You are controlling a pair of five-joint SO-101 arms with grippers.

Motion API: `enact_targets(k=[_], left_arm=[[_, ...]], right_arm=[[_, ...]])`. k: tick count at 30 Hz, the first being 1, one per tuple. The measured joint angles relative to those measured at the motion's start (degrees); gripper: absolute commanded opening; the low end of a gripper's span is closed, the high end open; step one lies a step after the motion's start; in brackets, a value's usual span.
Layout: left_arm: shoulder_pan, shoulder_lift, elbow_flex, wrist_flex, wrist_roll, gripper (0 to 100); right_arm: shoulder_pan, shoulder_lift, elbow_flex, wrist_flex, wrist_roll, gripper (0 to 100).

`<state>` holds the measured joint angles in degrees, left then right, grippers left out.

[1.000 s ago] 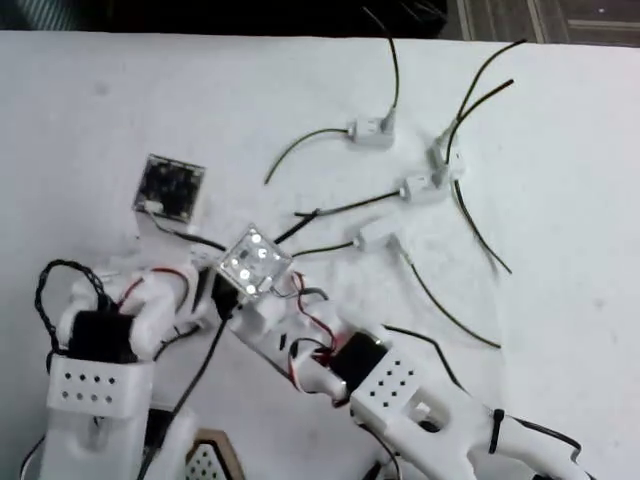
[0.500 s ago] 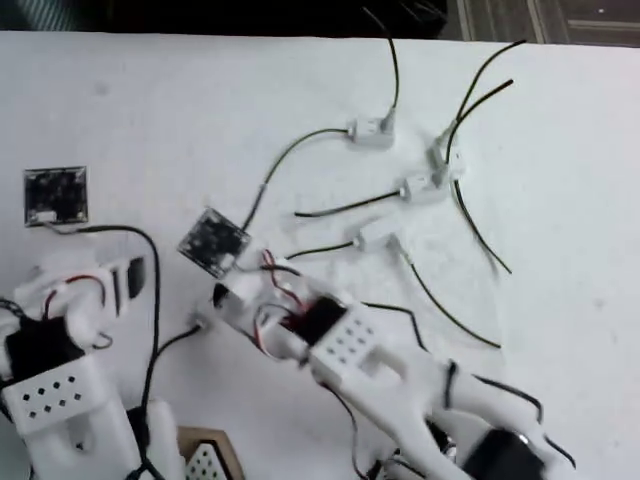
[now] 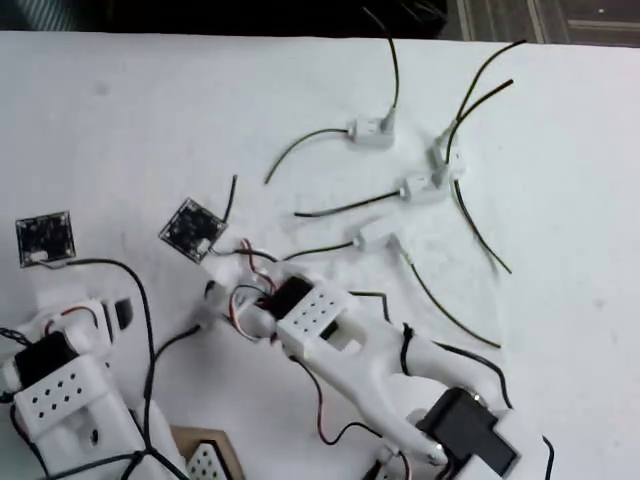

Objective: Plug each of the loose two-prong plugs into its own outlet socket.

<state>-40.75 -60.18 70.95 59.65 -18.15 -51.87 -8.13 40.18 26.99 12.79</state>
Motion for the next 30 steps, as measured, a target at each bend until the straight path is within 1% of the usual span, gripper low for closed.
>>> enact_targets(k=[2,5,15,19,30], left_arm=[[-0.1,0.0,0.1,-0.1,0.0,28],[-0.2,-0.1,0.5,-0.1,0.0,28],[-0.3,-0.1,0.5,-0.1,0.0,28],[-0.3,-0.1,0.5,-0.1,0.0,28],[-0.3,-0.1,0.7,-0.1,0.0,28]], right_arm=[[0.4,0.7,0.0,-0.4,1.8,1.7],[1.8,1.7,0.0,-2.2,2.4,1.7],[2.7,2.3,-0.1,-3.1,2.5,1.7],[2.3,2.3,-0.1,-3.1,-0.1,1.7],[1.4,2.4,-0.4,-3.1,-1.9,1.7]])
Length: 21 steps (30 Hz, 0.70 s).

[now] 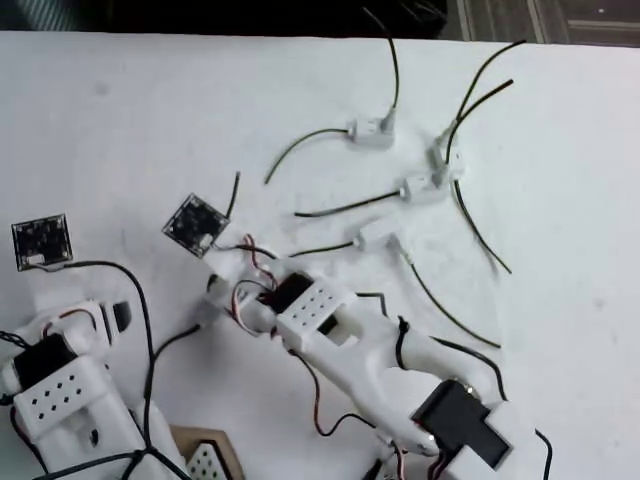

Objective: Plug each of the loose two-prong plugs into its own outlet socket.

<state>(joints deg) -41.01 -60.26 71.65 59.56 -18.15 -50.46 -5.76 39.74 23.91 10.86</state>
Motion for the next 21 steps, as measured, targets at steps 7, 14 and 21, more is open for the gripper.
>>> enact_targets(k=[7,14,21], left_arm=[[0.0,0.0,0.1,-0.3,0.0,28],[0.0,0.0,0.8,-1.4,0.0,28],[0.0,0.0,0.8,-1.4,0.0,28]], right_arm=[[0.2,3.2,-3.1,0.0,-2.3,1.7],[0.2,3.4,-4.3,2.7,-2.3,1.7],[0.0,1.6,-4.3,6.0,-2.3,1.7]])
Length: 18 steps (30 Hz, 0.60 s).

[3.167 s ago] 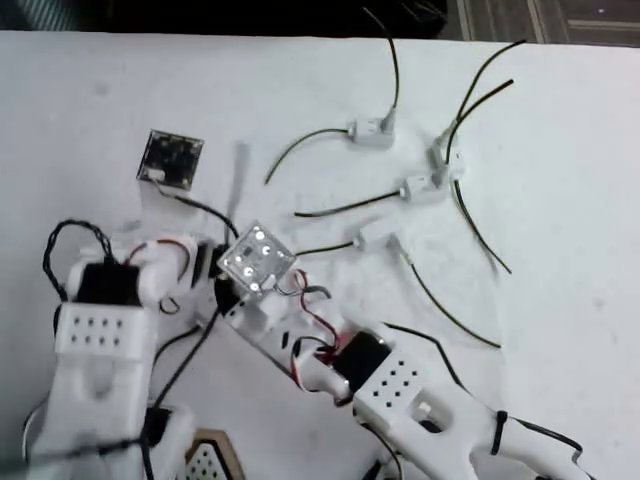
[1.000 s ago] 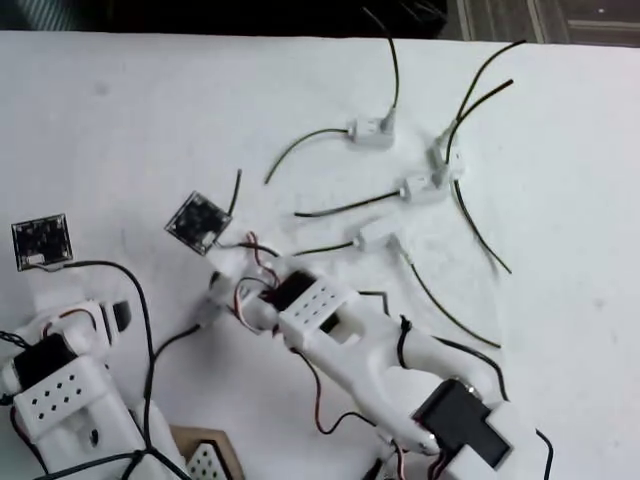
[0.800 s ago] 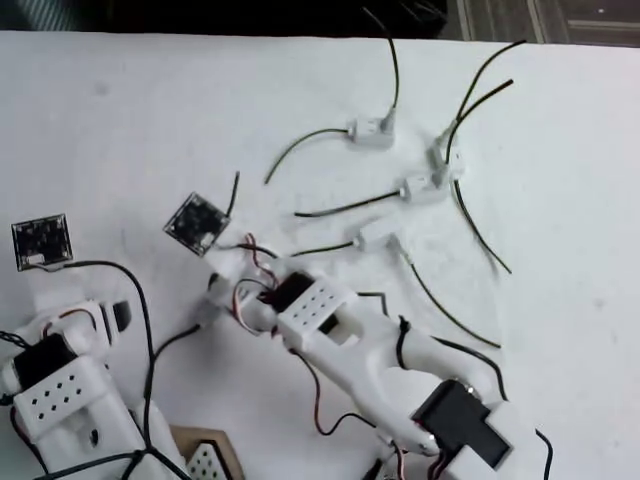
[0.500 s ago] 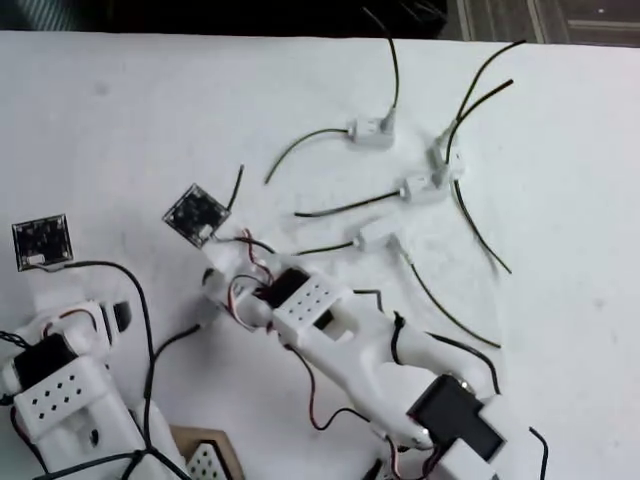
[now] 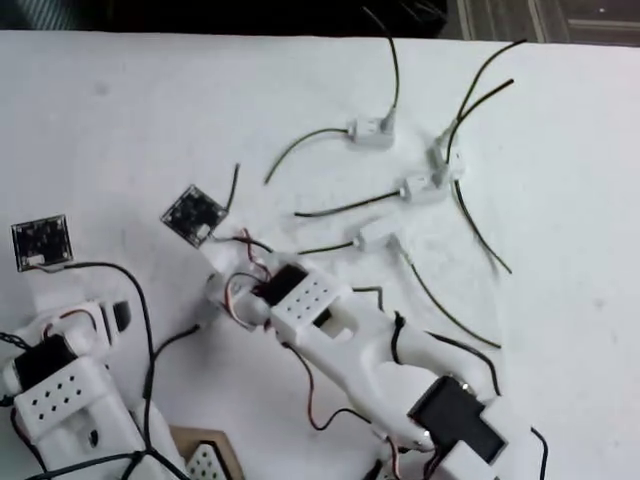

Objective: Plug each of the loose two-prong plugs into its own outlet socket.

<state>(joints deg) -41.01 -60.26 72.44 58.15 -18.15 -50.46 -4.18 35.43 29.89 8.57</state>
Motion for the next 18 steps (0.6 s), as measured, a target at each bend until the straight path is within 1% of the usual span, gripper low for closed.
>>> enact_targets(k=[18], left_arm=[[0.0,0.0,0.1,0.0,0.0,28]], right_arm=[[0.0,2.7,-0.5,-2.0,-0.1,1.7]])
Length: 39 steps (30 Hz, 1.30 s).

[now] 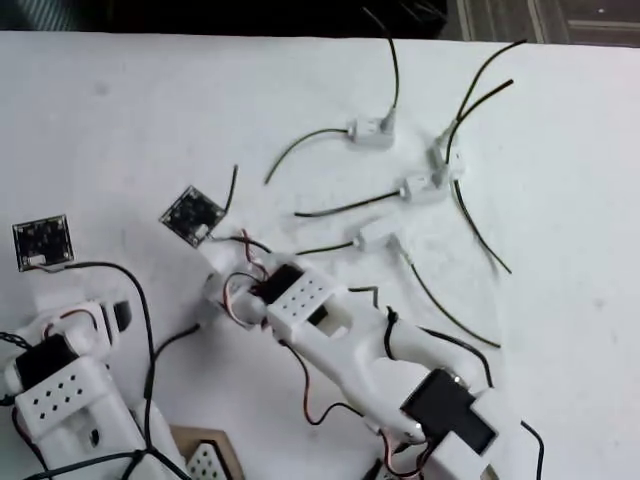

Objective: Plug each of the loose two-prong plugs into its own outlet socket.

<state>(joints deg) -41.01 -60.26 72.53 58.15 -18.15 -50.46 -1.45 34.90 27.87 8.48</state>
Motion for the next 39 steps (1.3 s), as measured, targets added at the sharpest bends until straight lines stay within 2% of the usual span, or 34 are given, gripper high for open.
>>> enact_targets(k=[11,19,32,39], left_arm=[[0.0,0.0,0.0,-0.2,0.0,28],[0.1,0.0,0.5,-0.4,0.0,28],[0.1,0.0,0.7,-0.4,0.0,28],[0.1,0.0,0.9,-0.4,0.0,28]], right_arm=[[-0.4,5.5,-3.6,2.5,-0.1,1.7],[-0.4,10.2,-10.1,10.6,-0.2,1.7],[-0.4,9.9,-6.7,11.0,0.3,1.7],[-0.4,9.9,-6.2,11.0,2.9,1.7]])
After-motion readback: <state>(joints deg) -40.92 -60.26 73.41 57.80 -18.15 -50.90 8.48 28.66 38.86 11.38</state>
